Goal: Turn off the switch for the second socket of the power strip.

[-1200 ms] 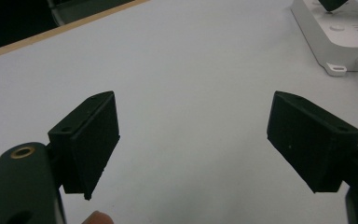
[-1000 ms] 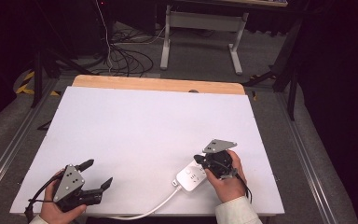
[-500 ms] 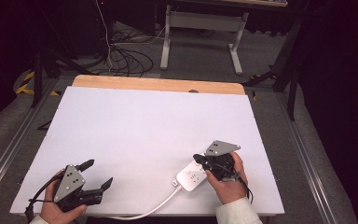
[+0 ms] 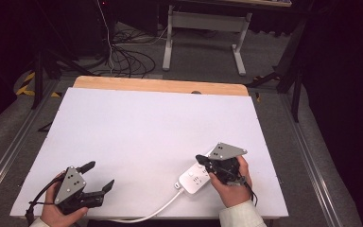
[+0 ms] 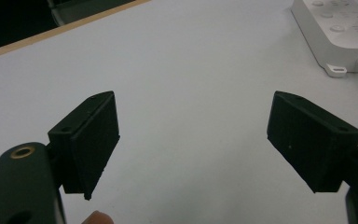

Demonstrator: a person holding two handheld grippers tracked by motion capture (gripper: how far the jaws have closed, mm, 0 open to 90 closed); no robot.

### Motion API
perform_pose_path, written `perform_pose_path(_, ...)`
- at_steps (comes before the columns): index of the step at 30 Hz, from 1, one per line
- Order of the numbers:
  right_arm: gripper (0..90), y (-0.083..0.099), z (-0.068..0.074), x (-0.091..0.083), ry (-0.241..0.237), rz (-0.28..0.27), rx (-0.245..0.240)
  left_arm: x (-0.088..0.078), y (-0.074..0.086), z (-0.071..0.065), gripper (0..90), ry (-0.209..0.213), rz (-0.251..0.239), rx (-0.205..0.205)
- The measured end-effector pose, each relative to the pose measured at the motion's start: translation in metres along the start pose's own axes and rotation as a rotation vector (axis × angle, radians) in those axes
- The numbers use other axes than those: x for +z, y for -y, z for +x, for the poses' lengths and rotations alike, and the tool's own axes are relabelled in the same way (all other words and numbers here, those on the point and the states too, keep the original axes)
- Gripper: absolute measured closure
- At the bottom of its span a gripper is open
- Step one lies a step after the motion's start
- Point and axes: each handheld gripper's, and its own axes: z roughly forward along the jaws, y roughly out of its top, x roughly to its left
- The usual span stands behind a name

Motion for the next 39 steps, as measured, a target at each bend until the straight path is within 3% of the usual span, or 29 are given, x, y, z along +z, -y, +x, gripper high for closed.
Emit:
perform_pose_path(1, 73.8, 0.000, 0.000, 0.000, 0.001, -0.006, 0.006, 0.000, 0.000, 0.000, 17.2, -0.002, 0.000, 0.002)
perform_pose_path(3, 64.9, -0.001, -0.001, 0.001, -0.002, -0.011, 0.019, -0.001, 0.000, 0.000, 17.2, -0.001, -0.002, -0.003)
perform_pose_path(9, 48.1, -0.007, 0.006, -0.004, -0.028, -0.052, -0.004, -0.001, 0.000, 0.000, 17.2, -0.002, -0.001, 0.000)
perform_pose_path(11, 41.6, -0.007, 0.007, -0.004, -0.036, -0.037, 0.022, -0.001, 0.000, 0.000, 17.2, -0.003, -0.001, 0.000)
perform_pose_path(13, 43.1, -0.002, 0.009, -0.004, -0.056, -0.052, 0.104, -0.001, 0.000, 0.000, 17.2, -0.003, -0.002, -0.002)
perform_pose_path(15, 40.9, -0.001, 0.010, -0.004, -0.077, -0.076, 0.094, -0.001, 0.000, 0.000, 17.2, -0.004, -0.003, -0.005)
perform_pose_path(17, 36.6, -0.001, 0.011, -0.005, -0.059, -0.095, 0.064, -0.001, 0.000, 0.000, 17.2, -0.003, -0.003, -0.003)
perform_pose_path(27, 21.8, 0.003, 0.008, -0.020, -0.073, -0.151, 0.053, -0.003, 0.000, 0.000, 17.2, -0.001, 0.002, 0.000)
perform_pose_path(34, 12.4, 0.019, 0.001, -0.035, -0.080, -0.186, 0.096, -0.004, -0.002, -0.001, 17.3, -0.006, 0.021, 0.023)
perform_pose_path(39, 8.7, 0.034, -0.003, -0.041, -0.083, -0.191, 0.104, -0.005, -0.003, -0.001, 15.0, 0.002, 0.028, 0.012)
